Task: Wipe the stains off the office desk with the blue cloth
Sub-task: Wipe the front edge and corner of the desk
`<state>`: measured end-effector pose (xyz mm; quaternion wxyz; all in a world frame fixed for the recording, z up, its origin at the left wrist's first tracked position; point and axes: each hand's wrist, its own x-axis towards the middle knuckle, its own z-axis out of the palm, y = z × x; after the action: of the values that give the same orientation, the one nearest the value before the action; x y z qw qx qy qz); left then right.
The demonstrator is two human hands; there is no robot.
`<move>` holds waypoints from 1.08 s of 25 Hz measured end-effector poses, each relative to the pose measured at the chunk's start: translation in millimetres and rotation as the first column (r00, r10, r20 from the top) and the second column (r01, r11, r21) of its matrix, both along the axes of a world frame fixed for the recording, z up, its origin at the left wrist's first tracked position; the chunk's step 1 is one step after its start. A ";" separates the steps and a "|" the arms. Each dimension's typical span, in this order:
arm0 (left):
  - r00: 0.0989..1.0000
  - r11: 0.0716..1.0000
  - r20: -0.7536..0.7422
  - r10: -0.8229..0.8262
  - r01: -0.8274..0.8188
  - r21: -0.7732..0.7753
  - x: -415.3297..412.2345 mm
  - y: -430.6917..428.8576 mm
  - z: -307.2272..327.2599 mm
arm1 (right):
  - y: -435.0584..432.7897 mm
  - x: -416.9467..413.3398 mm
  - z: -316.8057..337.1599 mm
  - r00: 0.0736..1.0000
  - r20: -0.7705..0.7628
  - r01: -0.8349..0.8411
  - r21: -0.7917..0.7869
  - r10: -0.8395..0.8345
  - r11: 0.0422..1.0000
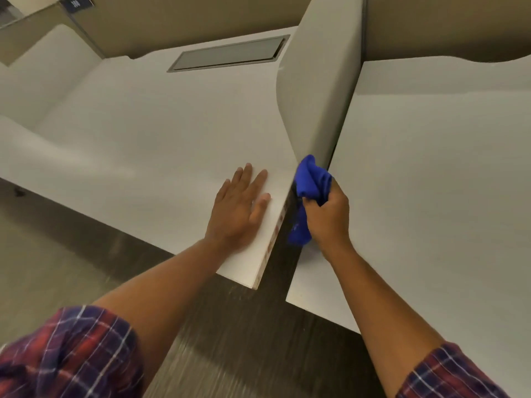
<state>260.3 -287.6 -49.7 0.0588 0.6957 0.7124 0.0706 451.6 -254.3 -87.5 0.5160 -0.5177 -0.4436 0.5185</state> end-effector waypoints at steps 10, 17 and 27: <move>1.000 1.000 -0.011 0.012 -0.013 -0.008 1.9 0.8 -0.8 | -80.4 -3.7 -25.1 0.976 0.056 -0.219 0.233 0.212 0.947; 0.999 1.000 -0.021 0.026 -0.026 -0.013 3.9 -0.2 -0.9 | -29.2 16.2 -21.1 0.998 -0.057 0.016 0.028 -0.014 0.999; 1.000 0.999 -0.006 0.029 -0.029 -0.040 2.3 2.0 0.6 | -121.8 -15.8 -26.4 0.953 0.092 -0.301 0.221 0.288 0.927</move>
<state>262.6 -285.6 -49.0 0.0697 0.6842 0.7239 0.0552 435.8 -376.1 -113.9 0.4764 -0.3959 -0.5887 0.5194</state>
